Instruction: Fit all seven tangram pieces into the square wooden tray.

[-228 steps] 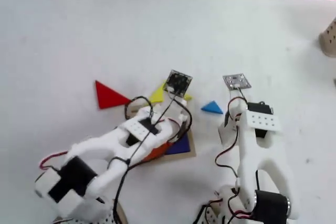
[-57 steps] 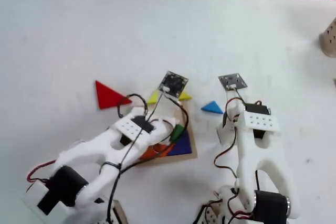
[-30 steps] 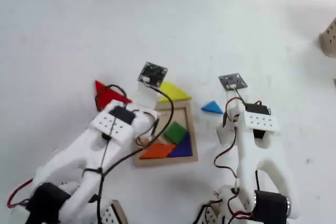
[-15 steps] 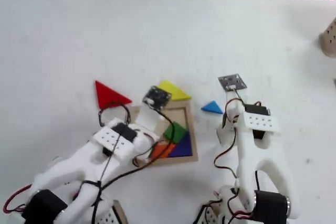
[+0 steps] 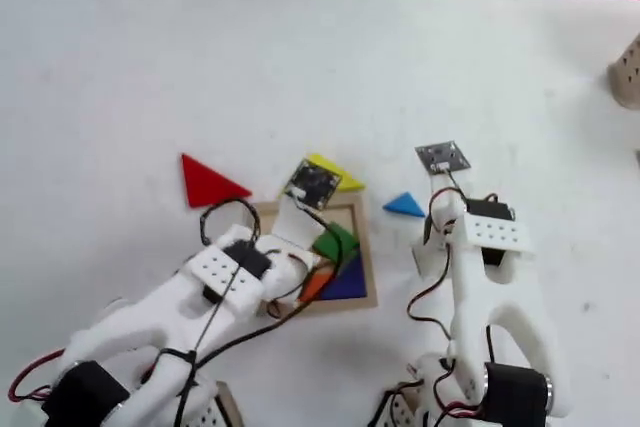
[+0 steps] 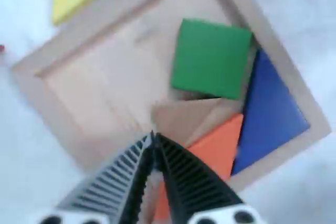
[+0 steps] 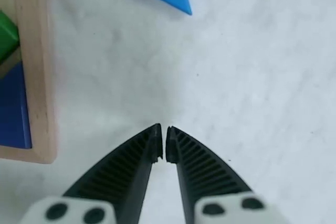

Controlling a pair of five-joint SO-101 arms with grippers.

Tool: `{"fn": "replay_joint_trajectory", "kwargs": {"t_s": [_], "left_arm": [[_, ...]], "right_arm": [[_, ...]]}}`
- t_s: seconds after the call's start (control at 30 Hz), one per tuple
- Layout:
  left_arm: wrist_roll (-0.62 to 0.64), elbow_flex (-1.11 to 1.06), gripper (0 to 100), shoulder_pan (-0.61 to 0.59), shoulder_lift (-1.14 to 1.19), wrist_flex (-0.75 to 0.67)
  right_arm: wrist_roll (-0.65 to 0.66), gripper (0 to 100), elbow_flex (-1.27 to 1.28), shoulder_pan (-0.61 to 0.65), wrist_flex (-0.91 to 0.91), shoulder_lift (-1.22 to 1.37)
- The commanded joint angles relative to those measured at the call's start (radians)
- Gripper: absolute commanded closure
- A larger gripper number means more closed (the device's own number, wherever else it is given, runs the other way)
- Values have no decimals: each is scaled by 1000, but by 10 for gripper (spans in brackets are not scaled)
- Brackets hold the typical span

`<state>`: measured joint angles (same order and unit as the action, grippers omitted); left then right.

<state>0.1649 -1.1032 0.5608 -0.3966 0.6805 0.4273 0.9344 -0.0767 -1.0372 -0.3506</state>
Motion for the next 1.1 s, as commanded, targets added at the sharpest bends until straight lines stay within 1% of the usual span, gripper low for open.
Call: {"fn": "replay_joint_trajectory", "kwargs": {"t_s": [0.0, 0.07, 0.2, 0.4, 0.57, 0.83, 0.9, 1.07], "left_arm": [[8, 8, 980, 10, -15, -23], [6, 8, 980, 10, -15, -25], [9, 3, 980, 10, -15, -86], [9, 6, 980, 16, -15, -141], [11, 3, 980, 19, -15, -144], [11, 2, 980, 122, -15, -147], [11, 0, 980, 130, -15, -172], [11, -14, 980, 131, -13, -180]], "right_arm": [[11, 981, -6, 8, 15, 1], [11, 981, -6, 8, 15, 1], [11, 981, -6, 8, 13, 1], [12, 981, -6, 8, 12, 1], [12, 981, -6, 8, 12, 1], [12, 981, -6, 7, 10, 1], [12, 981, -6, 5, 10, 1], [12, 981, -6, 7, 10, 1]]}}
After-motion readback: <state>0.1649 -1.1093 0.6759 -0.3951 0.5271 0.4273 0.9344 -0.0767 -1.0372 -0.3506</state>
